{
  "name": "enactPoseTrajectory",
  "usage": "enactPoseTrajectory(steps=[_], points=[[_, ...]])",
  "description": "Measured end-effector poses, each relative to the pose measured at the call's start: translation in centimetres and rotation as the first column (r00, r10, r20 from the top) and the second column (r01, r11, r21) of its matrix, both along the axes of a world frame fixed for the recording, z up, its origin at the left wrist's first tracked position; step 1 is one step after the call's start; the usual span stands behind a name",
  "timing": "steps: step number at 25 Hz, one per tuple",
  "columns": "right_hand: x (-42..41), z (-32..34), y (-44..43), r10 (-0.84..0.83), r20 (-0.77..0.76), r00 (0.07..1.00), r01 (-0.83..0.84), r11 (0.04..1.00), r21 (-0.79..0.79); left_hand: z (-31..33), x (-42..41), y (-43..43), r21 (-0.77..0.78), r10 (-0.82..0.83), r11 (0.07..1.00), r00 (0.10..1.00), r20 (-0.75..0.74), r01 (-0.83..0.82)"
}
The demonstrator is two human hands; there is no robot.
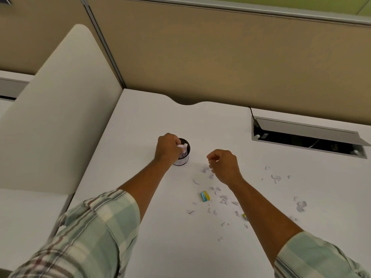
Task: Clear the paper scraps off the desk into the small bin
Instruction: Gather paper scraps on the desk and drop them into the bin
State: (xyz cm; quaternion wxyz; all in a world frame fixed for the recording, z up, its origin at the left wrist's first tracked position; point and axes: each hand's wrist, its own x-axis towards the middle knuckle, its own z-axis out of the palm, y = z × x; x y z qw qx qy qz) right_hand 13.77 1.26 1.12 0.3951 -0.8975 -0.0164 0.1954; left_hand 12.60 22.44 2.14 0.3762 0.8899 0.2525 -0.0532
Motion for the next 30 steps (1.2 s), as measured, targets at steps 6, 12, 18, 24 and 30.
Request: enactPoseTrajectory(steps=[6, 12, 18, 24, 30], points=[[-1.1, -1.5, -4.1, -0.096, -0.02, 0.995, 0.096, 0.995, 0.022, -0.5, 0.3, 0.0, 0.003, 0.043, 0.999, 0.999, 0.0, -0.043], [-2.6, -1.5, -6.8, -0.113, -0.004, 0.994, 0.113, 0.994, -0.004, 0.8, -0.4, 0.0, -0.018, 0.196, 0.981, 0.975, 0.109, -0.195], [-3.7, -1.3, -12.1, -0.185, 0.007, 0.983, 0.185, 0.981, -0.055, 1.4, -3.1, -2.1, -0.057, 0.186, 0.983, 0.944, 0.271, -0.177], [-5.7, -2.0, -18.7, -0.232, -0.017, 0.973, 0.224, 0.954, -0.197, -1.5, -8.4, -5.5, -0.008, 0.105, 0.994, 0.986, 0.129, -0.105], [-7.6, -3.6, -19.6, -0.141, -0.136, 0.981, 0.092, 0.945, -0.314, -5.0, -13.2, -9.0, 0.043, 0.058, 0.998, 0.936, -0.348, -0.046]])
